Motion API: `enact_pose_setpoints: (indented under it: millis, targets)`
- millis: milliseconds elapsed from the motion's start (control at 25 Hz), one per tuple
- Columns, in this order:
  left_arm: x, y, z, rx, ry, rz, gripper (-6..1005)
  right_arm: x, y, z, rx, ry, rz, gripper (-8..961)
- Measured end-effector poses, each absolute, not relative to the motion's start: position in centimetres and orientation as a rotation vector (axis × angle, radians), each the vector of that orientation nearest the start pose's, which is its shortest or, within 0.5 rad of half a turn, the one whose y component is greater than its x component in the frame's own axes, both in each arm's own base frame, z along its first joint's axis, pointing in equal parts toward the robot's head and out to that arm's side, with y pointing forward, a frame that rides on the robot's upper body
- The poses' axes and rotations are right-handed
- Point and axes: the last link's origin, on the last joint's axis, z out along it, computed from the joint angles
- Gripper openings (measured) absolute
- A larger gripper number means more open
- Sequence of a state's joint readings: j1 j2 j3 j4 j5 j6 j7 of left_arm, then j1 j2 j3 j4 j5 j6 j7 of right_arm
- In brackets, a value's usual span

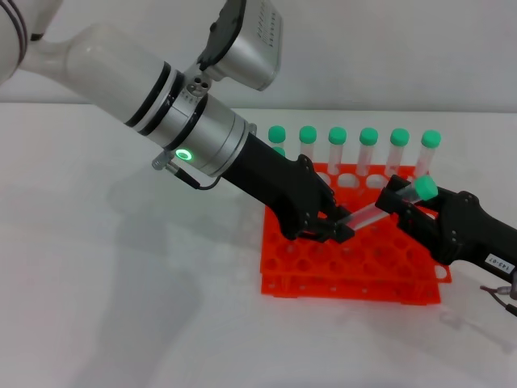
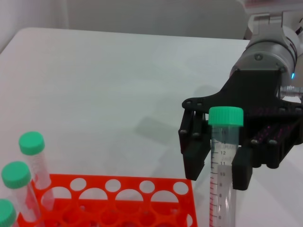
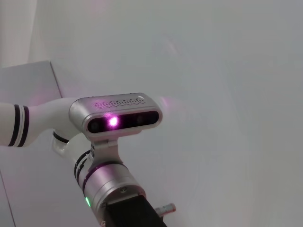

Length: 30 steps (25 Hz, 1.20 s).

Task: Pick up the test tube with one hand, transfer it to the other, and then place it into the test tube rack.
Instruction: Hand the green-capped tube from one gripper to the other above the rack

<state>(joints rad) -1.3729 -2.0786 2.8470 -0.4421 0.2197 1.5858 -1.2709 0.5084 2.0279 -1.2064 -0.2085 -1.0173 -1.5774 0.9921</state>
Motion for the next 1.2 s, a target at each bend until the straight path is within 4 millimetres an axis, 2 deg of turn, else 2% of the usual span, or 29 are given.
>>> enact_pose_setpoints:
  millis: [680,1000,1200]
  targets:
    - [-10.2,41.0,-4.3,-3.198,-0.033,-0.099,199,24.3,31.6,-2.4,-2.388,0.568,1.295,205]
    - [-9.9,41.2,-4.2,-3.176,-0.078,-0.189,200,24.3,32.0,-2.3,-2.383,0.563,1.275,204]
    - [-10.7,41.6,-3.2,-3.118,-0.134,-0.246,391,24.3,32.6,-2.2,-2.377,0.562,1.25,204]
